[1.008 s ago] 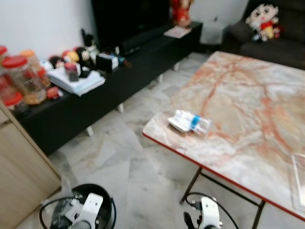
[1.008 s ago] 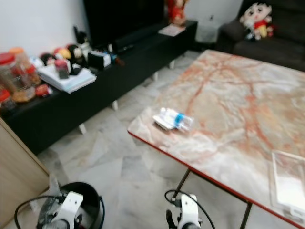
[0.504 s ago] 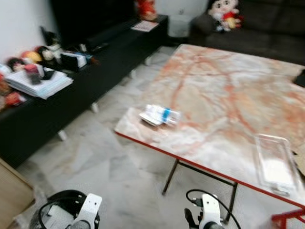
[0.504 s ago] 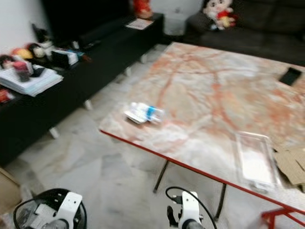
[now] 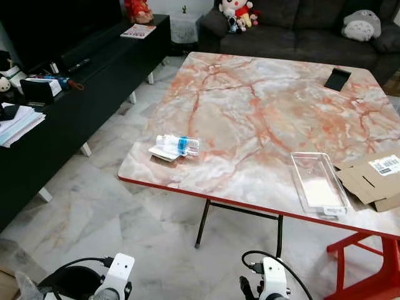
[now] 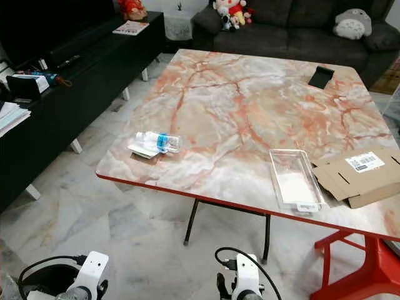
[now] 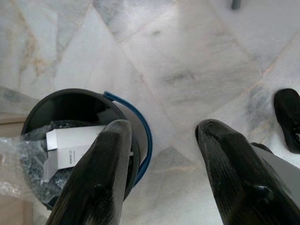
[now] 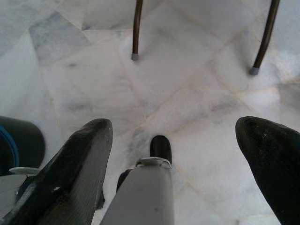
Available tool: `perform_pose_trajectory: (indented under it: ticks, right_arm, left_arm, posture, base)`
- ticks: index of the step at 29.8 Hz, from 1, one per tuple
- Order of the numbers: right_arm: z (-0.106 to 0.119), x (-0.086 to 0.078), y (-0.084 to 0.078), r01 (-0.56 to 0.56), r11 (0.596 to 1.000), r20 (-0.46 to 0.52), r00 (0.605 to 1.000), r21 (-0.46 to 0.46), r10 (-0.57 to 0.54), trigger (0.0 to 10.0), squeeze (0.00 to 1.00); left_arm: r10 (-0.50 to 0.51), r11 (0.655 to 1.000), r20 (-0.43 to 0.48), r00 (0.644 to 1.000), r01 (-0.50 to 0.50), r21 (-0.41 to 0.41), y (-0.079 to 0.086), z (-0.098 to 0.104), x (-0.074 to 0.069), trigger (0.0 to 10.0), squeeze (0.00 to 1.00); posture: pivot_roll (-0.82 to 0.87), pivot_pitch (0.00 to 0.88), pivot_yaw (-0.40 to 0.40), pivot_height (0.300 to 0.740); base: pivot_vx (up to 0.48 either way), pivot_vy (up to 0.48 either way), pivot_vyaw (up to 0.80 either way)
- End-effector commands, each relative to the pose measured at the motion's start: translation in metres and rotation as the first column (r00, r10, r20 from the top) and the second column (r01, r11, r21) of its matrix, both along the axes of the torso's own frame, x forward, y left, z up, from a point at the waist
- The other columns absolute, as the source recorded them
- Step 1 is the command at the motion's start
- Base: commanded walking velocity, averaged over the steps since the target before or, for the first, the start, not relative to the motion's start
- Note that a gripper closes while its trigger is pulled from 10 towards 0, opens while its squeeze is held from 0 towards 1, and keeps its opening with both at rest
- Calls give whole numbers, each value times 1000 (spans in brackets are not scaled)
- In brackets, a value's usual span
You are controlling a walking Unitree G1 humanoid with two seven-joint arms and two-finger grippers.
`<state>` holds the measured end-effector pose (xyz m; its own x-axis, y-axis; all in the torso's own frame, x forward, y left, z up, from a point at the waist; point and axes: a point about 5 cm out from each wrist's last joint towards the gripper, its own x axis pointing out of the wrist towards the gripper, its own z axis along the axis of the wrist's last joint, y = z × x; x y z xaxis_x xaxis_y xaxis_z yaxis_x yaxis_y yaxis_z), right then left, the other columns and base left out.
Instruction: Picking trash to rubbish bin
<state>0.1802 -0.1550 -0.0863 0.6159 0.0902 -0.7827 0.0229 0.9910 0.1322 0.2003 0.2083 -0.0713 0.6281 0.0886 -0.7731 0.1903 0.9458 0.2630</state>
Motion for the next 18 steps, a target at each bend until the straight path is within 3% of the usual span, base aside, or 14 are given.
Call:
perform_pose_trajectory:
  ticks: [1,7,18]
  right_arm:
    - [1,2,-2,-1,1000,1,1000,-4,1,10000,0]
    - [3,6,-10,-7,1000,8,1000,-20,7,10000,0]
    - [2,5,-9,-3,1000,6,1000,-22,3,10000,0]
  left_arm:
    - [19,1000,-5,1000,-19,-4,2,0,0,10000,0]
    - [18,1000,9,1000,-18,-13,-4,1,3,10000,0]
    - [-51,999,7,999,51,16,-8,2,7,10000,0]
  posture:
    - [89,96,-43,740]
    - [83,109,-70,740]
    - [83,115,-62,740]
  base:
    - [0,0,-556]
    - [0,0,-548]
    - [0,-49,-543]
